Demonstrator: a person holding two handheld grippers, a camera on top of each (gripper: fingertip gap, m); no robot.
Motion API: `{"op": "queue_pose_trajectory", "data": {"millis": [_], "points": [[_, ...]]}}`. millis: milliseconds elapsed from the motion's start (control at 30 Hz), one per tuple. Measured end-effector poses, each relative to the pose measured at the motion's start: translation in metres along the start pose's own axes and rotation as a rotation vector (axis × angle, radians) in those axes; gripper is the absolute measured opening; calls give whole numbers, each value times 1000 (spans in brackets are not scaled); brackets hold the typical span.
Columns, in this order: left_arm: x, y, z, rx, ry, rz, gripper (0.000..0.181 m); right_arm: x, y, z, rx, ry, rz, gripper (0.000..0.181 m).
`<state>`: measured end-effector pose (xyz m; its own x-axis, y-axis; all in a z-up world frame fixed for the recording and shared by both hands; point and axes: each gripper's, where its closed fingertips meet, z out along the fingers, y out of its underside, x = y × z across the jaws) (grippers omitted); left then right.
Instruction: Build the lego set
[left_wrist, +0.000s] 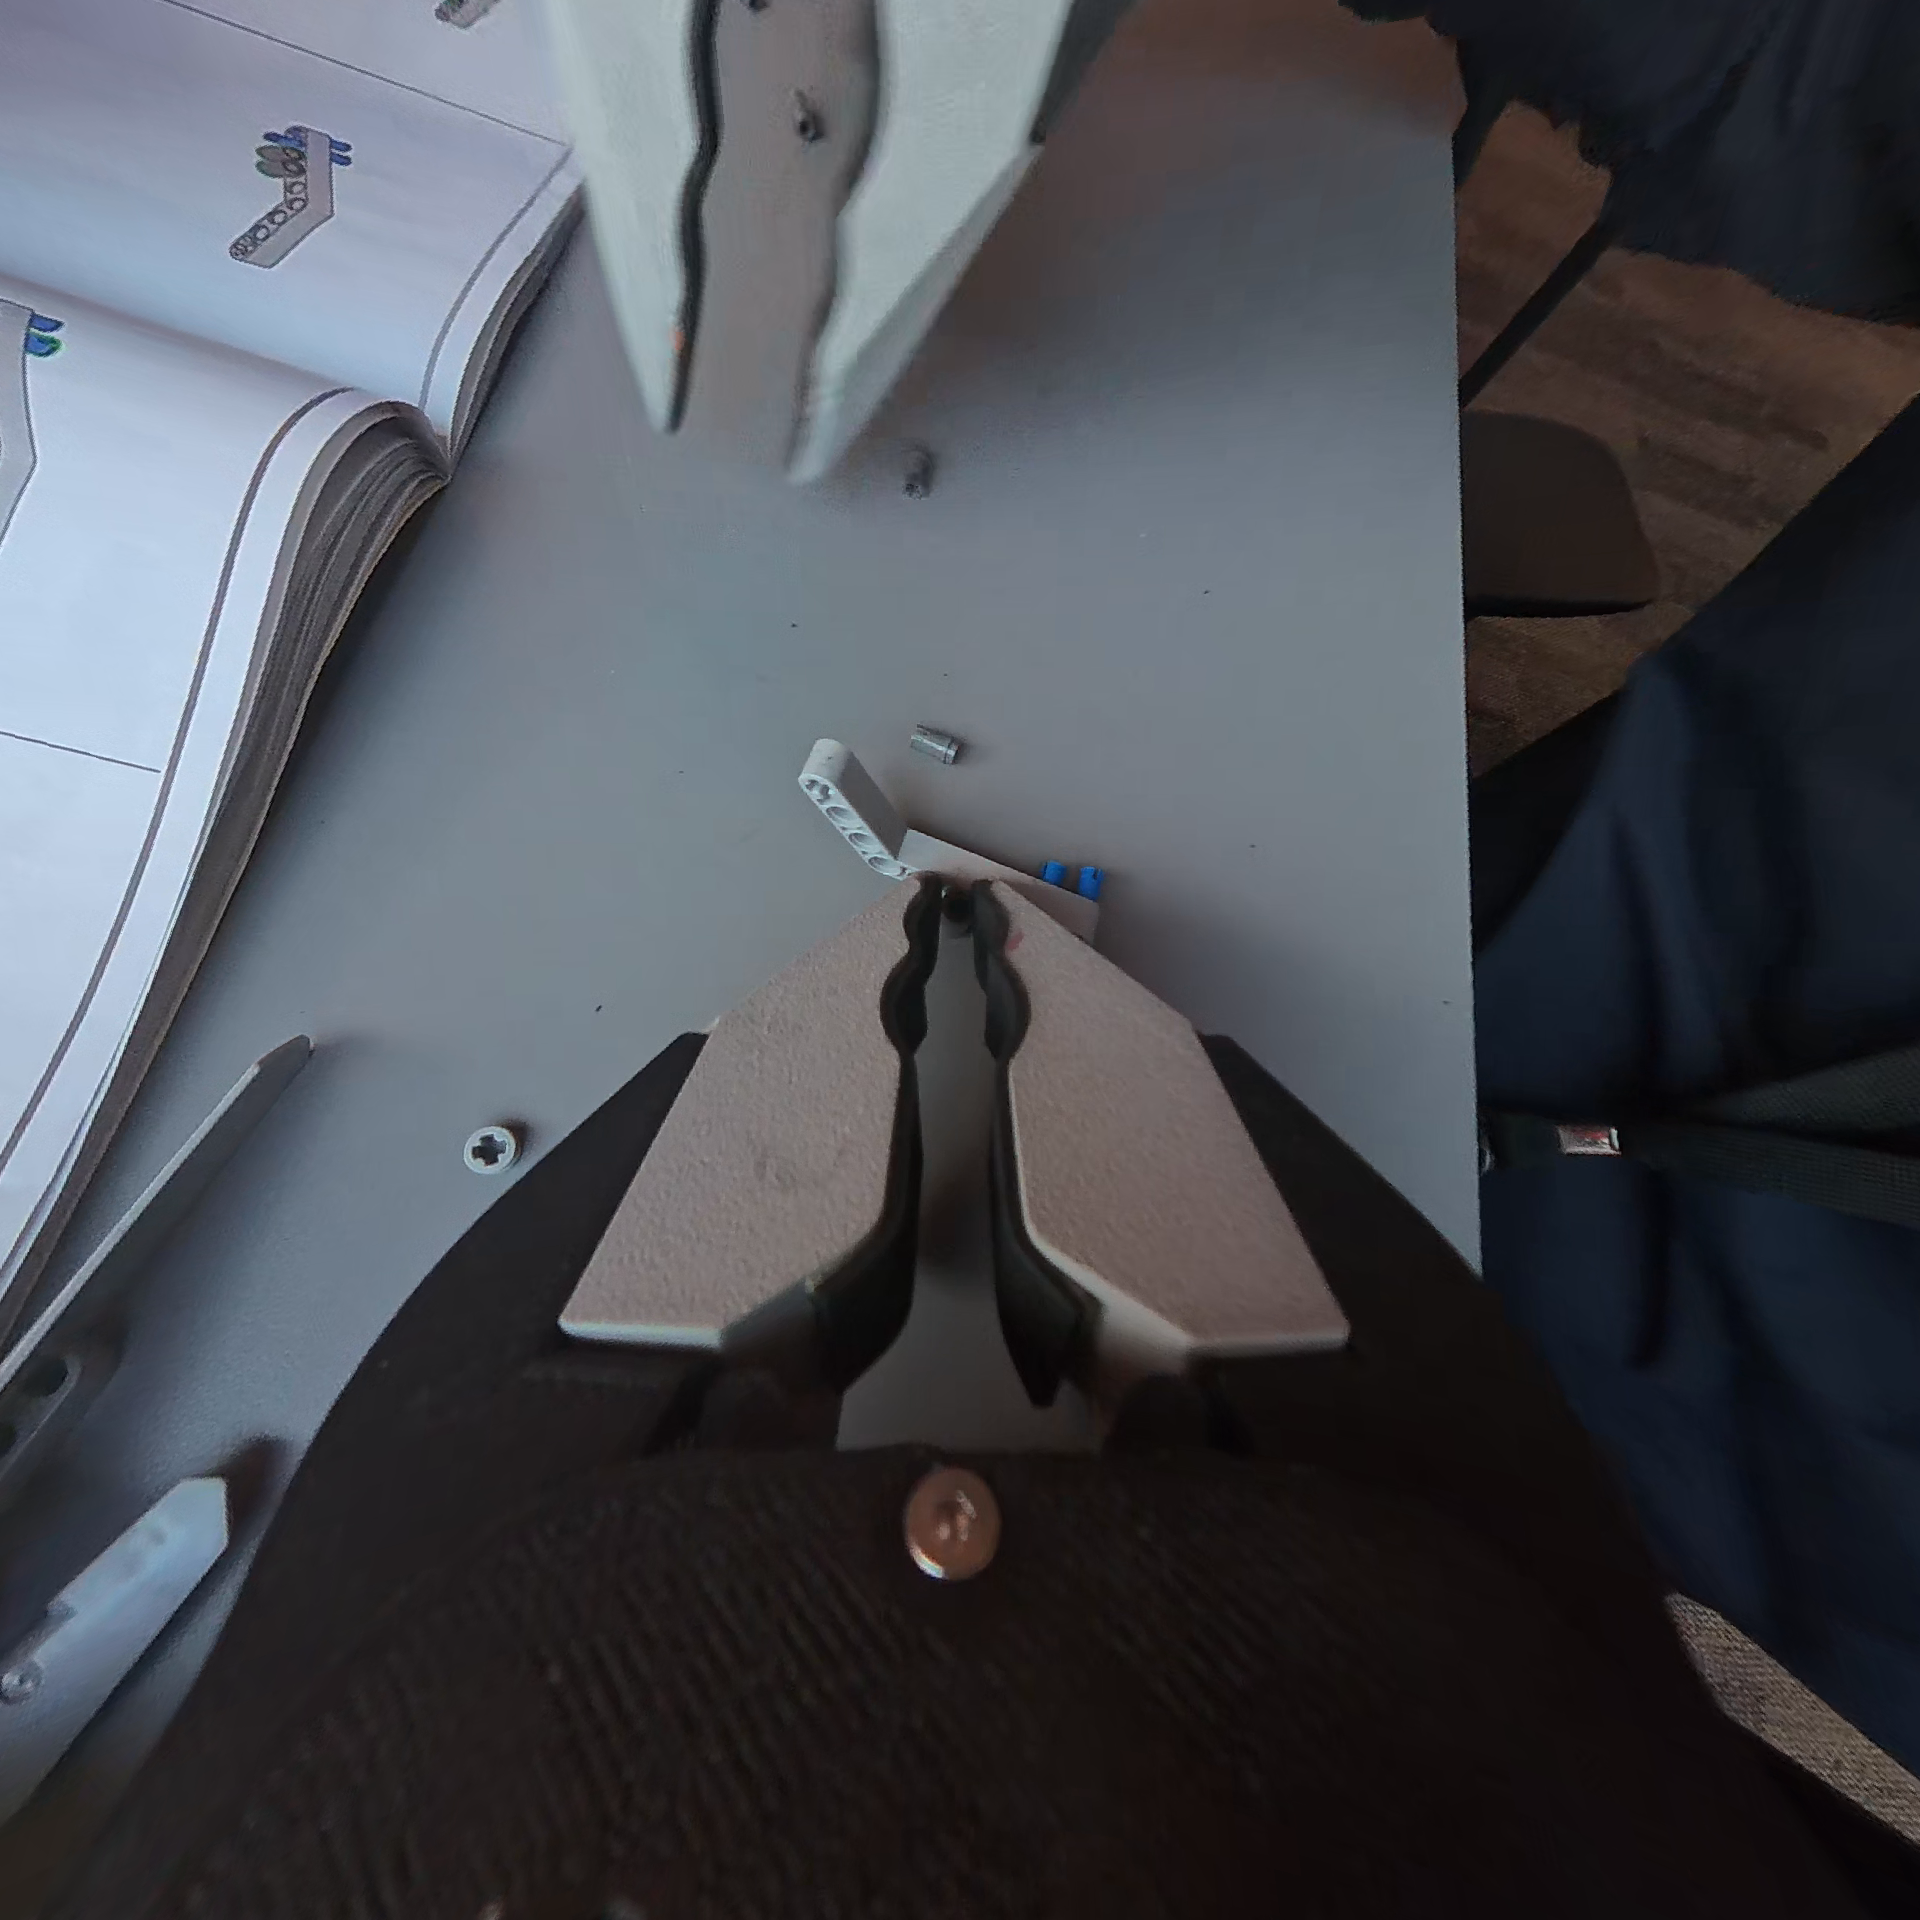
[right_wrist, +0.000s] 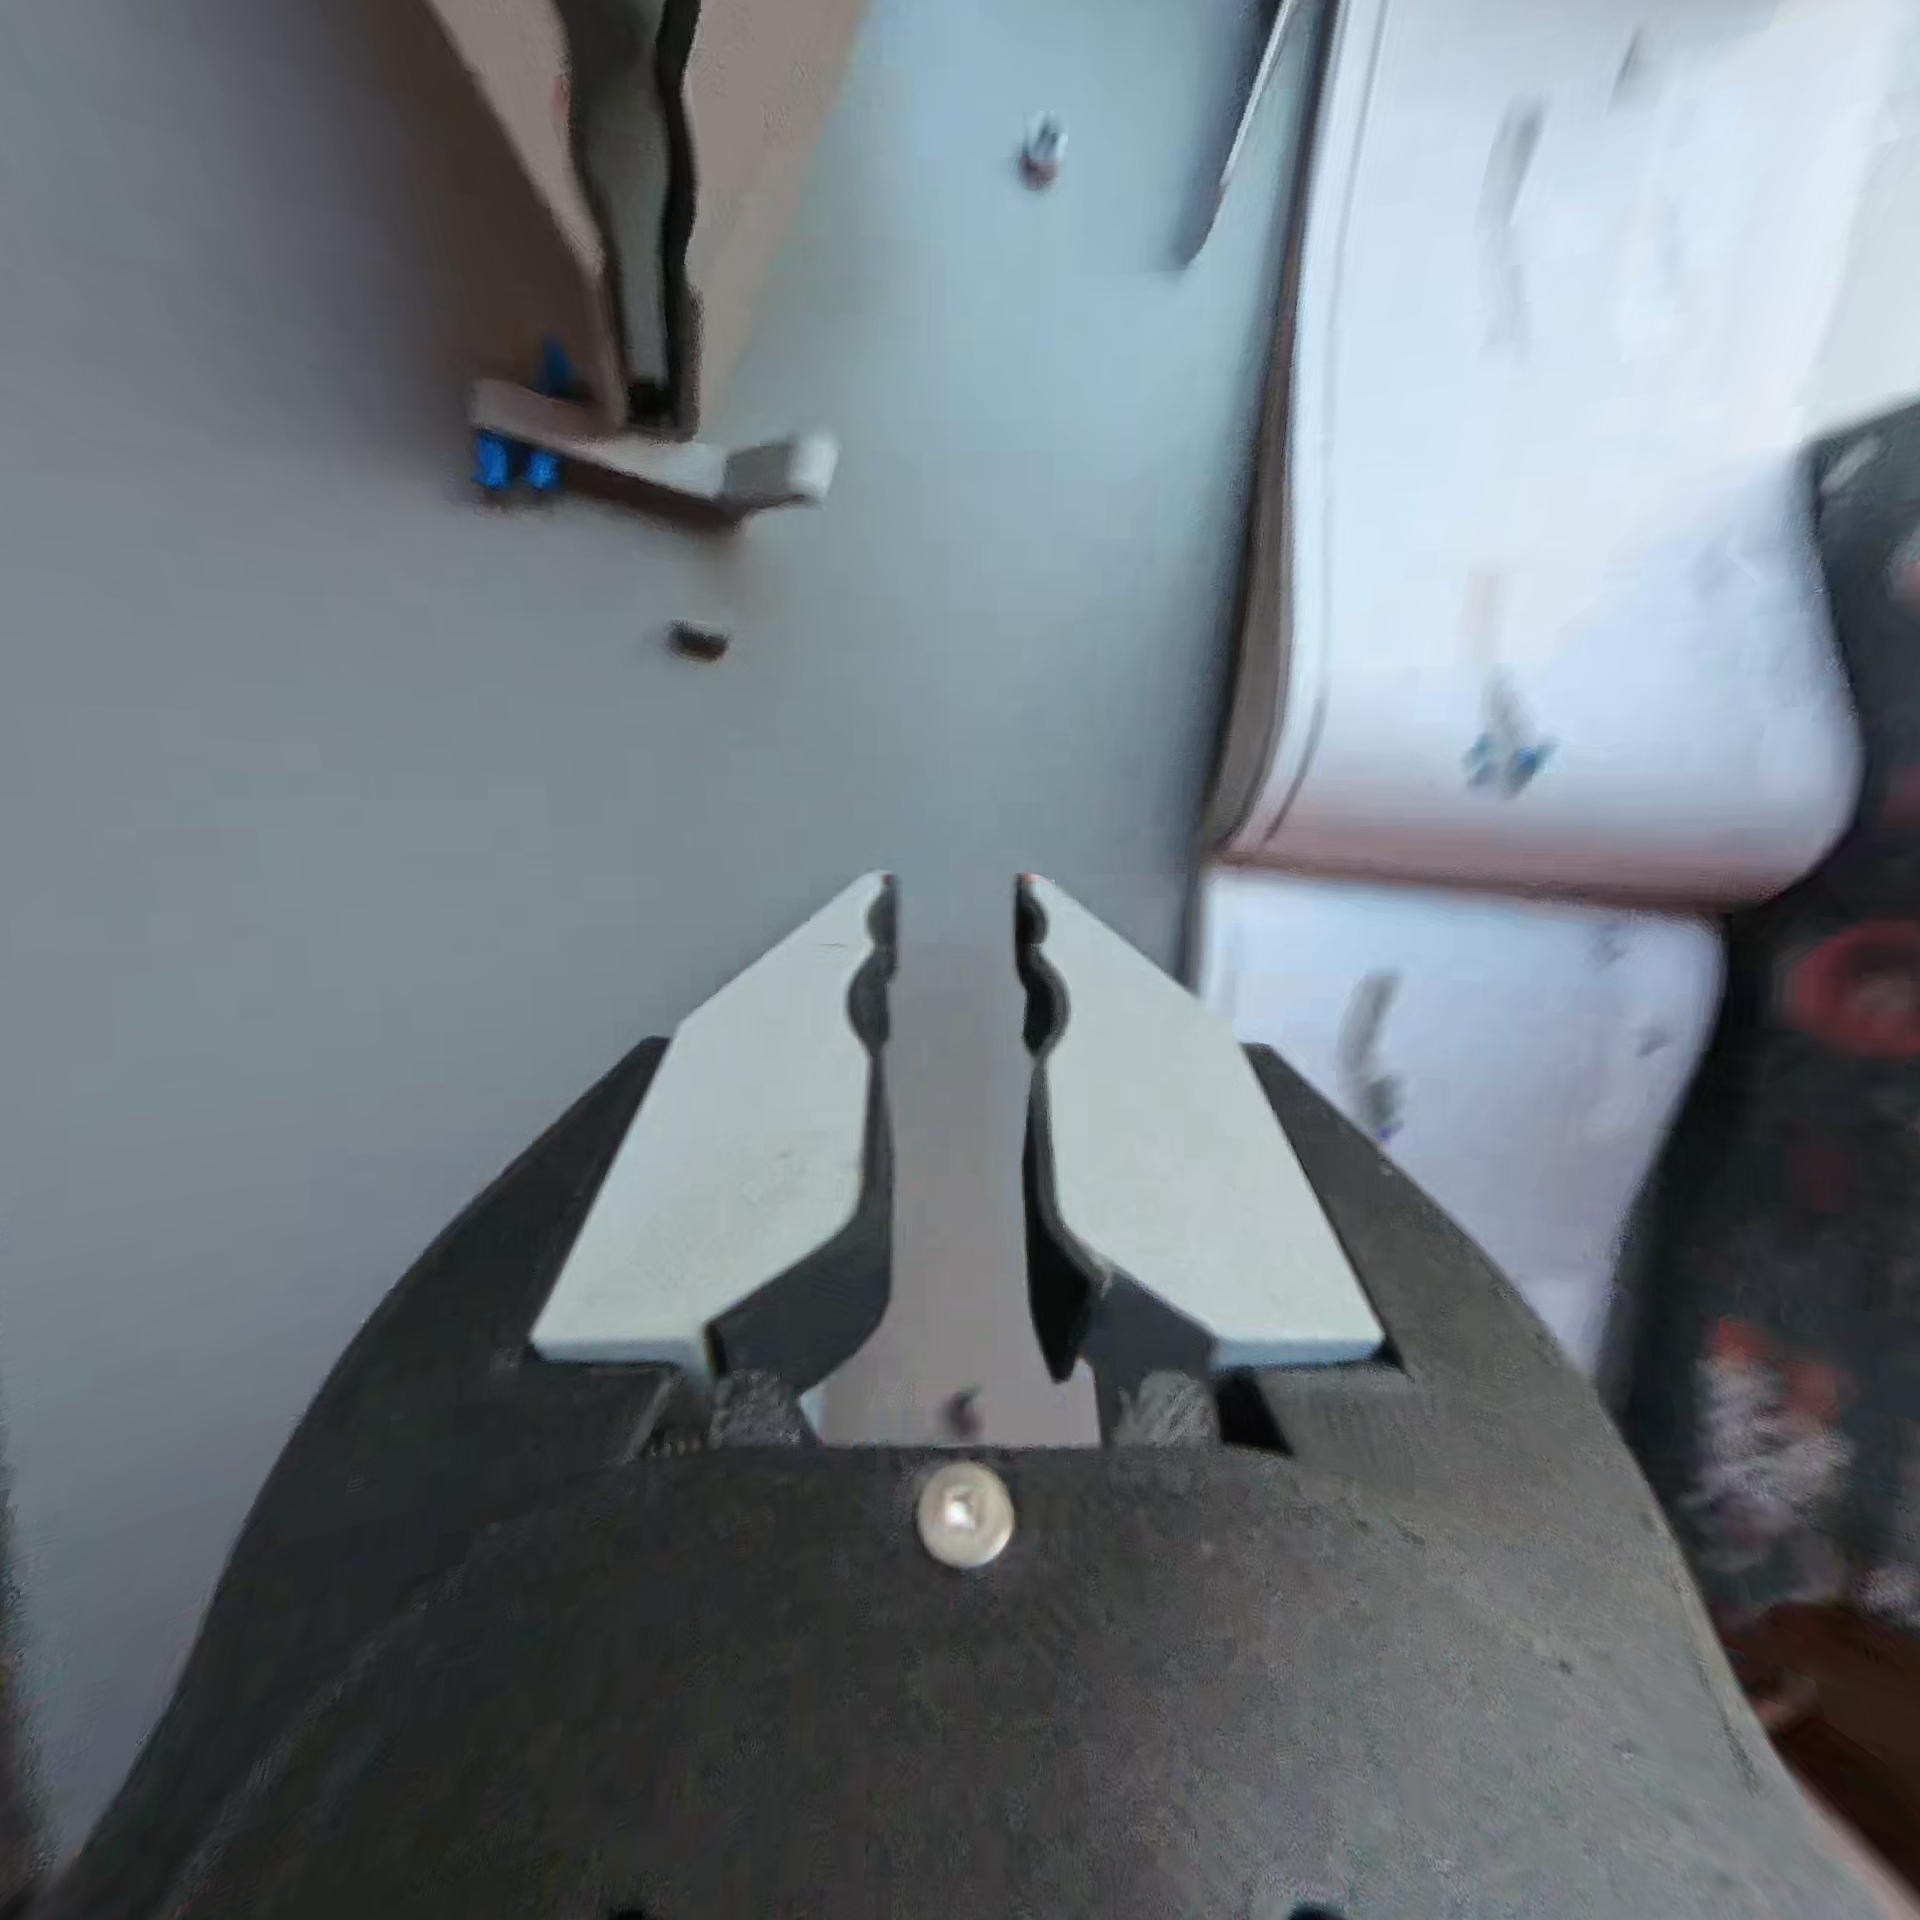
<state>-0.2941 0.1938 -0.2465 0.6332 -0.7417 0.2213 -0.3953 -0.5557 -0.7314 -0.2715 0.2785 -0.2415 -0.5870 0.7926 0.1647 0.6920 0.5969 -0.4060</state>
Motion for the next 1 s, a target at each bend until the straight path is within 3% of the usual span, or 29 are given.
{"op": "queue_pose_trajectory", "data": {"millis": [133, 200, 300, 467, 600, 733, 867, 1000], "points": [[0, 0, 0, 0, 1, -5, 2, -37, 27, -18, 97, -26, 168, 18], [1, 0, 1, -2, 5, -4, 2, -56, 26, -20, 153, -40, 263, 27], [2, 0, 1, -1, 9, -9, 2, -71, 20, -17, 200, 33, 287, 26], [1, 0, 1, -1, 17, -18, 2, -73, 5, -2, 263, 122, 375, 22], [1, 0, 1, 0, 18, -19, 2, -73, 1, 0, 319, 160, 413, 9], [1, 0, 1, 0, 15, -16, 2, -69, 3, 0, 316, 223, 418, 15], [1, 0, 0, 0, 13, -15, 2, -77, -5, 0, 354, 148, 495, 17], [1, 0, 0, 0, 12, -15, 2, -74, -3, 2, 321, 224, 433, 2]]}}
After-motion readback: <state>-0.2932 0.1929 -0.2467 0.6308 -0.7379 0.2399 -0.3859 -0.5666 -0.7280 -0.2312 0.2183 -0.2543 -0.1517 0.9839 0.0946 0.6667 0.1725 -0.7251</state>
